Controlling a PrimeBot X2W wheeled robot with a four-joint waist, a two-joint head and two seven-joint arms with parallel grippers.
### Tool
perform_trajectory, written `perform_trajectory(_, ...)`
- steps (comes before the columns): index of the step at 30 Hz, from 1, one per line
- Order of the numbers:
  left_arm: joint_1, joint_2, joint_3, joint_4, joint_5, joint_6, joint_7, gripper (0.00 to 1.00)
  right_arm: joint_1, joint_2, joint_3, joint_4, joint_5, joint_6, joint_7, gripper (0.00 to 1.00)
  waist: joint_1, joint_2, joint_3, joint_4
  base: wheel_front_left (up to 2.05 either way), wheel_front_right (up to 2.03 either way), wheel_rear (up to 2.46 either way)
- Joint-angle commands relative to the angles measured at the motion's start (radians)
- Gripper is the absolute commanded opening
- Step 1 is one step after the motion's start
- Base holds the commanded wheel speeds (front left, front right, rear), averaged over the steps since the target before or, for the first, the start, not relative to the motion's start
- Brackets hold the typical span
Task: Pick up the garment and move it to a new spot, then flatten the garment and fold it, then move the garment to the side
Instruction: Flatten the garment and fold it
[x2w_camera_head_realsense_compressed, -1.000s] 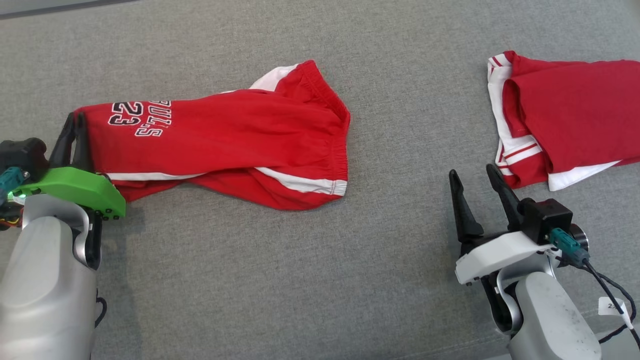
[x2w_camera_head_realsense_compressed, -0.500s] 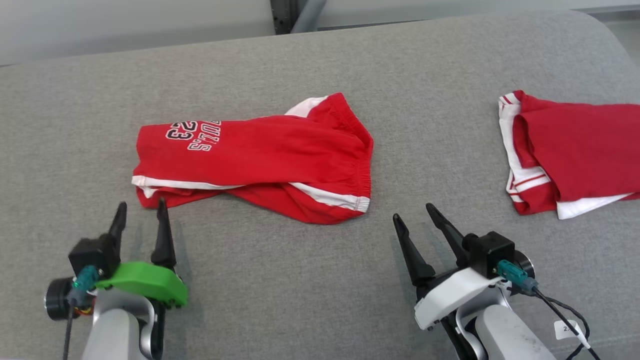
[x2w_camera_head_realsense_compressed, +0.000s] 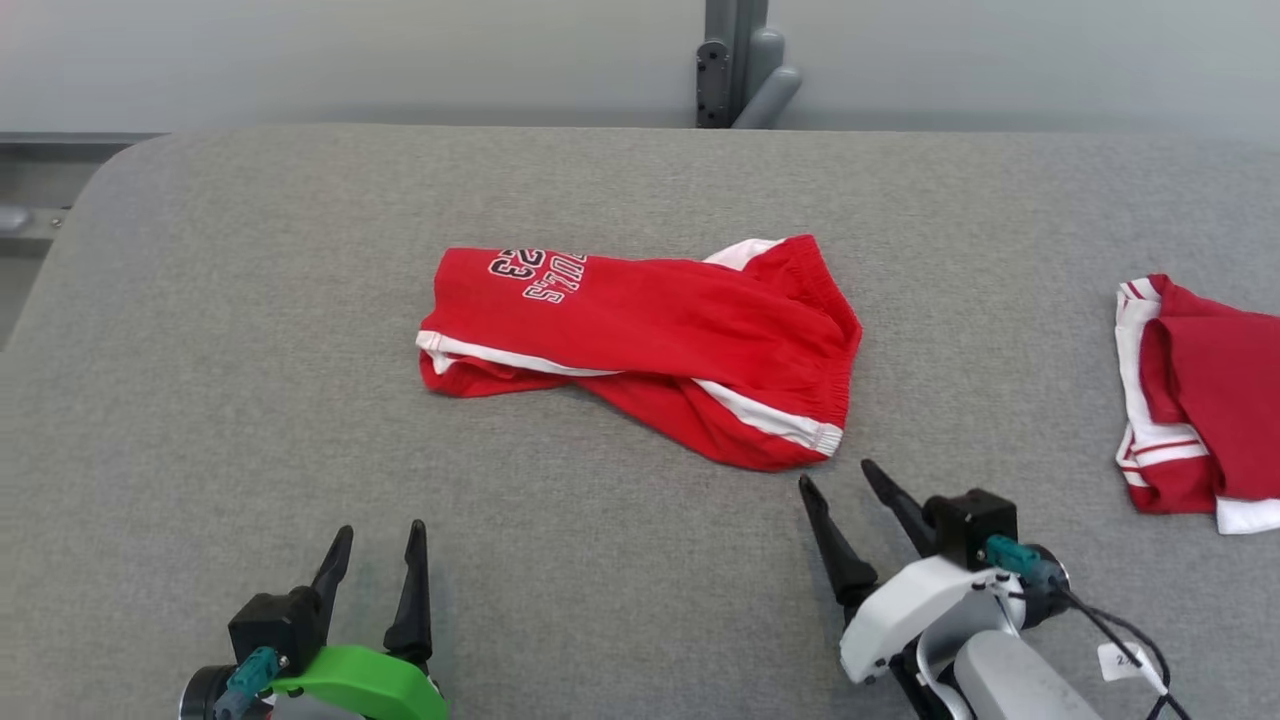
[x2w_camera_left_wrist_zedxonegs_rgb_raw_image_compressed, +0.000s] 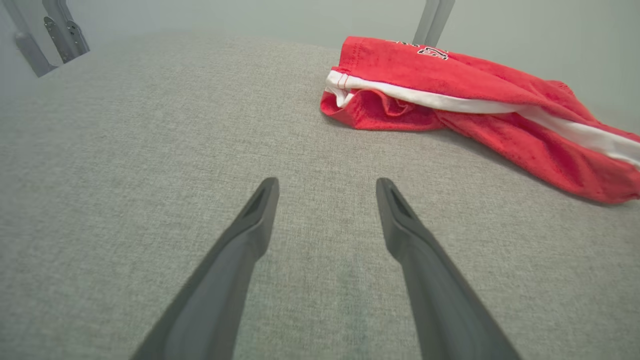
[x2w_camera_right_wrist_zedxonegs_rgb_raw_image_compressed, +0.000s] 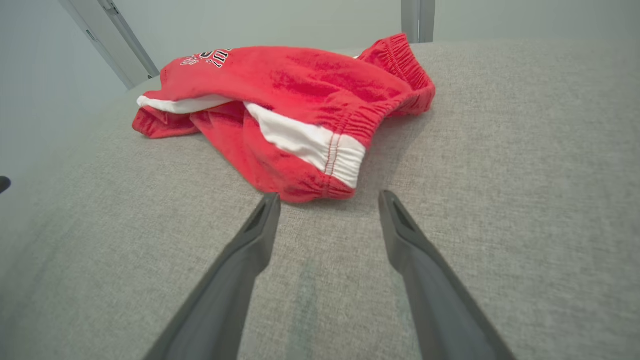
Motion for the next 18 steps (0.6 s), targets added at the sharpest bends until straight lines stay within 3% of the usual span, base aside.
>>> perform_trajectory(1,0.004,0.004,-0.007,-0.006,-0.003,0.003,0.0,1.0,-0.022,-0.005,-0.015,0.01,-0.011,0.0,-0.002,1.0,0.0,0.0,-0.003,0.057,0.0,0.0,0.0)
perform_trajectory(11,0.001,0.003,-0.02,-0.004,0.006,-0.002,0.0,1.0,-0.066,-0.008,-0.074,0.097,-0.047,0.0,-0.002,1.0,0.0,0.0,0.013,0.129,0.0,0.0,0.0)
perform_trajectory(12,0.006,0.003,-0.02,-0.003,0.004,-0.003,0.0,1.0,-0.059,-0.007,-0.075,0.103,-0.047,0.0,-0.002,0.9,0.0,0.0,0.01,0.129,0.0,0.0,0.0)
perform_trajectory(13,0.01,0.003,-0.023,-0.003,0.001,-0.003,0.0,1.0,-0.053,-0.007,-0.074,0.109,-0.045,0.0,-0.002,0.46,0.0,0.0,0.008,0.127,0.0,0.0,0.0)
perform_trajectory(15,0.015,0.003,-0.029,-0.006,-0.002,-0.004,0.0,1.0,-0.049,-0.006,-0.071,0.115,-0.037,0.0,-0.002,0.0,0.0,0.0,0.004,0.122,0.0,0.0,0.0)
perform_trajectory(18,0.019,0.003,-0.036,-0.01,-0.001,-0.006,0.0,1.0,-0.054,-0.008,-0.077,0.114,-0.032,0.0,-0.002,0.0,0.0,0.0,-0.001,0.107,0.0,0.0,0.0)
